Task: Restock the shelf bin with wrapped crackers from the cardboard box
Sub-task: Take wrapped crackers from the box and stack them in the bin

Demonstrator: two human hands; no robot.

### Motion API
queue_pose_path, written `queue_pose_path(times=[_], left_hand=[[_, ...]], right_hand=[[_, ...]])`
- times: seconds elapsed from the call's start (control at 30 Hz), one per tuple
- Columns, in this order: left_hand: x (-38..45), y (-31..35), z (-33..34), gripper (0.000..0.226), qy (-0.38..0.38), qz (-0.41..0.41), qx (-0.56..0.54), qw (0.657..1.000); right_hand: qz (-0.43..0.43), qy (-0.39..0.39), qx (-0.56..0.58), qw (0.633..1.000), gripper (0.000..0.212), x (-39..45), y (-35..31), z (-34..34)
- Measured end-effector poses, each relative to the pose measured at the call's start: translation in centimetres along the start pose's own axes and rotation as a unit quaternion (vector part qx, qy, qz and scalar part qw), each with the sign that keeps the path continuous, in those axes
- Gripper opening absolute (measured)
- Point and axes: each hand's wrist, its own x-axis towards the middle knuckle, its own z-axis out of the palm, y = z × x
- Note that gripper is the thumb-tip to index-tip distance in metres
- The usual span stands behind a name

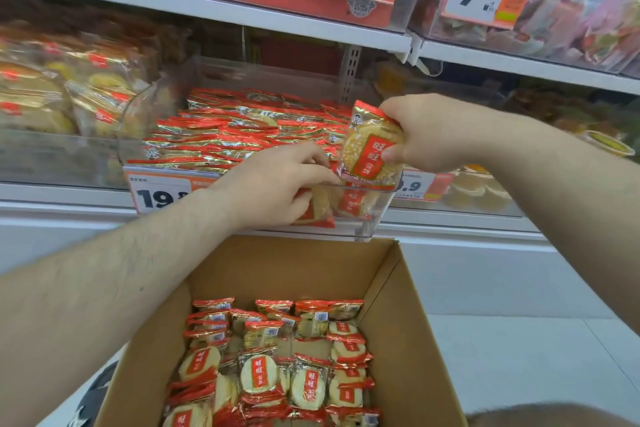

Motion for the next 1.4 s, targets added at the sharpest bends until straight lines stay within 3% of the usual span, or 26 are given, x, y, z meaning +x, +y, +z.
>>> queue_pose_path(times=[0.23, 0.53, 0.63, 0.7, 0.77, 0.87, 0.93, 1.07, 1.2, 1.4], left_hand=[[-0.3, -0.4, 0.2, 0.038, 0.015, -0.029, 0.010, 0.999], [-0.3, -0.3, 0.2, 0.036, 0.036, -0.030, -0.004, 0.999], [-0.4, -0.3, 0.4, 0.028, 0.045, -0.013, 0.009, 0.999], [-0.5, -0.3, 0.4, 0.022, 0.055, -0.011, 0.013, 0.998], [-0.7, -0.3, 0.4, 0.017, 0.068, -0.017, 0.024, 0.997], [-1.0, -0.4, 0.5, 0.013, 0.091, -0.026, 0.036, 0.995], [-1.1, -0.4, 0.6, 0.013, 0.097, -0.028, 0.041, 0.994], [-1.1, -0.2, 0.7, 0.012, 0.097, -0.036, 0.039, 0.994], [-1.3, -0.3, 0.7, 0.012, 0.098, -0.034, 0.040, 0.994], [-1.1, 0.0, 0.7, 0.012, 0.097, -0.041, 0.047, 0.993]], right_hand=[[-0.050, -0.109, -0.135, 0.984, 0.046, 2.7, -1.6, 0.0], [-0.094, -0.174, -0.212, 0.957, 0.038, 3.1, -2.4, 1.5], [-0.066, -0.190, -0.239, 0.950, 0.060, 3.0, -2.7, 1.9], [-0.050, -0.177, -0.227, 0.956, 0.069, 2.8, -2.7, 2.4], [-0.047, -0.112, -0.211, 0.970, 0.070, 2.1, -2.7, 2.8], [-0.063, 0.049, -0.157, 0.984, 0.046, 0.6, -2.4, 3.9], [-0.069, 0.087, -0.108, 0.988, 0.029, -0.4, -2.5, 4.6], [-0.063, 0.057, -0.088, 0.992, 0.029, -0.9, -2.5, 5.3], [-0.085, 0.035, -0.112, 0.990, 0.048, -0.6, -2.1, 5.7], [-0.107, 0.014, -0.112, 0.988, 0.018, 0.0, -2.2, 5.4]])
